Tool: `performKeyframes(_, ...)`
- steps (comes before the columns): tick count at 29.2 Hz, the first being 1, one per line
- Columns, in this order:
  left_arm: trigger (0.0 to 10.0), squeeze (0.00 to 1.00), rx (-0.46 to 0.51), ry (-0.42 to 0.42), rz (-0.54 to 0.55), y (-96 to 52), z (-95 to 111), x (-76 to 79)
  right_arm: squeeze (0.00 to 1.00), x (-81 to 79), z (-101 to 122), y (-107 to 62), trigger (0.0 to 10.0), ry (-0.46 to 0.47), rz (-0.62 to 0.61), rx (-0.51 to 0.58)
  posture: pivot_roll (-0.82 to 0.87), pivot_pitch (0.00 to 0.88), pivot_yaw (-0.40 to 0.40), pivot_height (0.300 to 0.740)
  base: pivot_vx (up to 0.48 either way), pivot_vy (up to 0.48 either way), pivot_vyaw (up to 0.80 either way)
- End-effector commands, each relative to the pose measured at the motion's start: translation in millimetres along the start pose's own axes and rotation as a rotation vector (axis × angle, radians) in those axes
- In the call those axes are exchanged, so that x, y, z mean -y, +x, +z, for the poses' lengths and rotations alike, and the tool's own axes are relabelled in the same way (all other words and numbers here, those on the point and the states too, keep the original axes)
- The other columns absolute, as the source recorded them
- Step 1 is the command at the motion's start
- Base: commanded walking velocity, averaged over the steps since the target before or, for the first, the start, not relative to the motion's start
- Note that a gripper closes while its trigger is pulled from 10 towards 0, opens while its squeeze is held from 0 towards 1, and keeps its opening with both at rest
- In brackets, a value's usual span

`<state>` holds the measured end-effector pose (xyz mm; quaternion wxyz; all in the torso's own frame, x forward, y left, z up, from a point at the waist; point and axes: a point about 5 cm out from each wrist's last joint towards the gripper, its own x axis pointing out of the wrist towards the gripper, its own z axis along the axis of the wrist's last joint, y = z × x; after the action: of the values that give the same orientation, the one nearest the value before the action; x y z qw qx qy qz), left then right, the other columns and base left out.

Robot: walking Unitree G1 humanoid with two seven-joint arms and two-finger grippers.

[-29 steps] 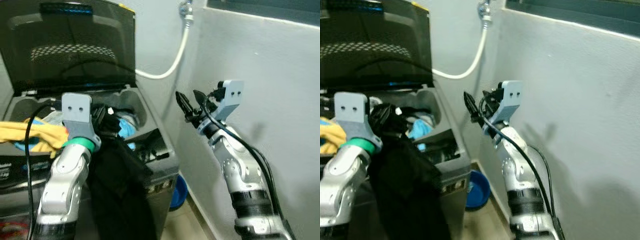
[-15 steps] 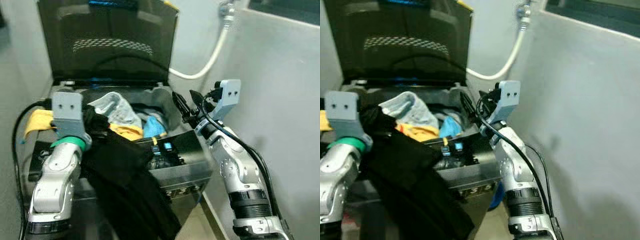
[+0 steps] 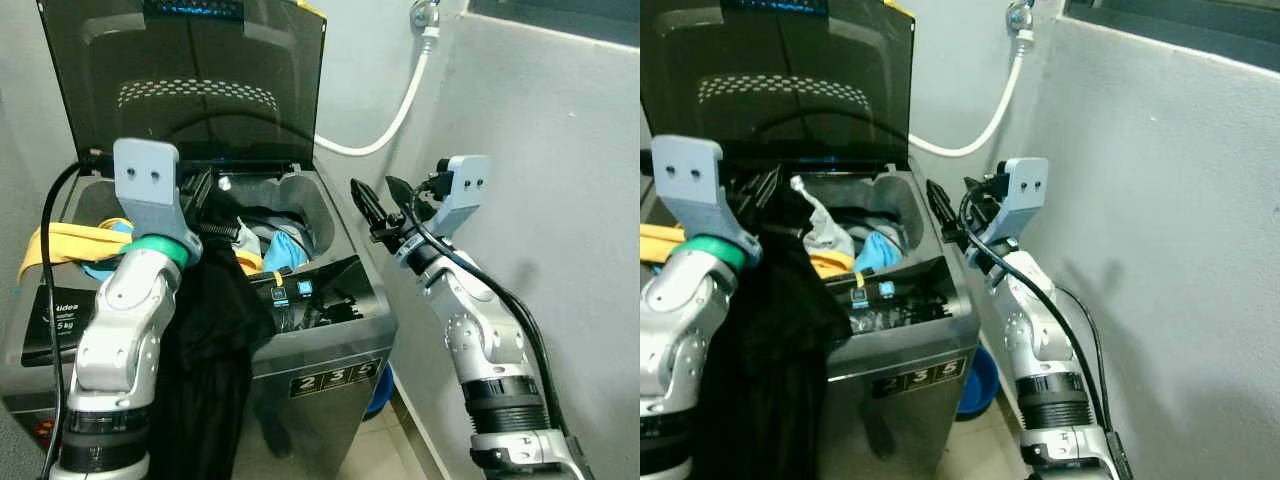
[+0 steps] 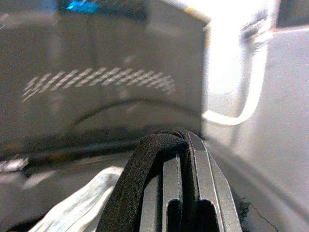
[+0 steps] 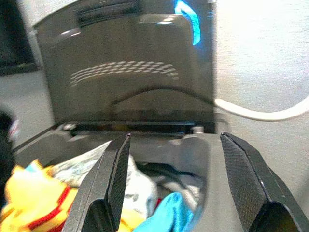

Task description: Clothes washing

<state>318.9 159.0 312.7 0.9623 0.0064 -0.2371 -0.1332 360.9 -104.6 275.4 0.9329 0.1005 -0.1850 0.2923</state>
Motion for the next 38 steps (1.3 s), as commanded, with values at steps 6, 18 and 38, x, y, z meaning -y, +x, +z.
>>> performKeyframes(6,10.0,0.00,0.168,0.064,-0.320,18.4,53.1,19.6,0.00,-28.4,-3.1,-15.8,10.0,0.030,0.343,-0.074,0.09,0.000,-0.035,0.740,0.000,0.000,0.00)
performKeyframes(18,10.0,0.00,0.174,0.188,-0.341,42.4,66.8,-0.1,1.00,-47.7,-28.6,-48.6,10.0,0.264,0.573,-0.287,0.09,0.000,-0.017,0.740,0.000,0.000,0.00)
performKeyframes(38,10.0,0.00,0.193,0.085,-0.399,46.5,63.9,3.5,1.00,-79.5,-45.8,-39.5,10.0,0.085,0.533,-0.263,0.10,0.000,-0.013,0.740,0.000,0.000,0.00)
